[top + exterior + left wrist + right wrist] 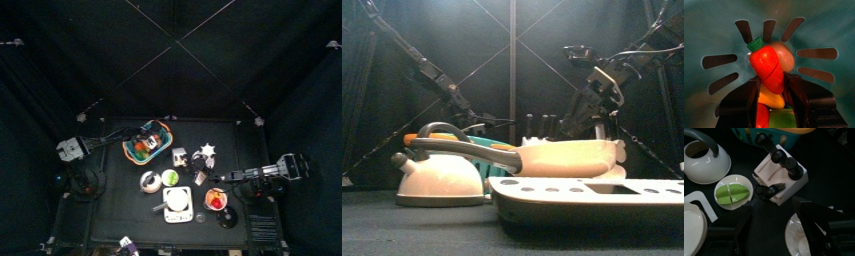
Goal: Place carrot into pan
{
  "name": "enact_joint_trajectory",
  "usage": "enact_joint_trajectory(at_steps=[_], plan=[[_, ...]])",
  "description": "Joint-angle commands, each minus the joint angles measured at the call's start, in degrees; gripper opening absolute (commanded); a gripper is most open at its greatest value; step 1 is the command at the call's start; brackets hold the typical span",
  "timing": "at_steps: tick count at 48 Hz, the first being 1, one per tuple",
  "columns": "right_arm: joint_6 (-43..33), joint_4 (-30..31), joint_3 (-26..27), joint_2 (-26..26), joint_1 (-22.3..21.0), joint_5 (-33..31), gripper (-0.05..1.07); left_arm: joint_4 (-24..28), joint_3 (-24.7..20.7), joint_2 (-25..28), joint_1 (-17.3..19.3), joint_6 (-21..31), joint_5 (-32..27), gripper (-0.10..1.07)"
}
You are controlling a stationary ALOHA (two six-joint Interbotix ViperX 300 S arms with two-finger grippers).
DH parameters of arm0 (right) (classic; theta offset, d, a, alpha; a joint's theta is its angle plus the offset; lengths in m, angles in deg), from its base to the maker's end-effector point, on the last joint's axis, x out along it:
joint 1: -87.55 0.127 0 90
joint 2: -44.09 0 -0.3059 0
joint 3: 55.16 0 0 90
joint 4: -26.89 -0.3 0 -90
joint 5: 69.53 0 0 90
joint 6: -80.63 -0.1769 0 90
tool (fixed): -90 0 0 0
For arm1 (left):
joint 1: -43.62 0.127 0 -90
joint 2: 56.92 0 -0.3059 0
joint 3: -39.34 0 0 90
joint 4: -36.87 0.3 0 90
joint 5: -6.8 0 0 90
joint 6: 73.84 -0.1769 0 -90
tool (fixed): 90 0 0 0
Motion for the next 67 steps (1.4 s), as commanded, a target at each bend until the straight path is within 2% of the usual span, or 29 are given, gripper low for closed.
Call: enact_joint_trajectory(at_steps=[1,9,25,42,55,67], plan=[[-0.09,0.09,1.14,0.7,-0.18,-0.09,0.91,0.18,-0.62,-2.11,0.09,0.0,0.09,0.59],[-0.09,0.09,1.23,0.7,0.0,-0.09,0.91,0.18,-0.09,-4.57,-1.49,0.0,0.09,0.59],[0.0,-0.44,0.79,1.14,0.09,-0.09,0.91,0.35,1.32,-12.83,-6.06,-0.09,-0.62,0.59],[0.35,-1.58,-0.97,5.19,1.49,-0.09,0.91,0.79,4.66,-22.24,-11.87,-0.09,-0.53,0.59],[0.44,-3.16,-3.16,7.65,3.16,-0.09,0.91,0.53,7.65,-28.39,-19.95,-0.09,1.05,0.59],[0.44,-3.16,-3.52,8.17,3.16,-0.09,0.91,-1.58,12.39,-28.21,-28.04,-0.35,8.61,0.59]])
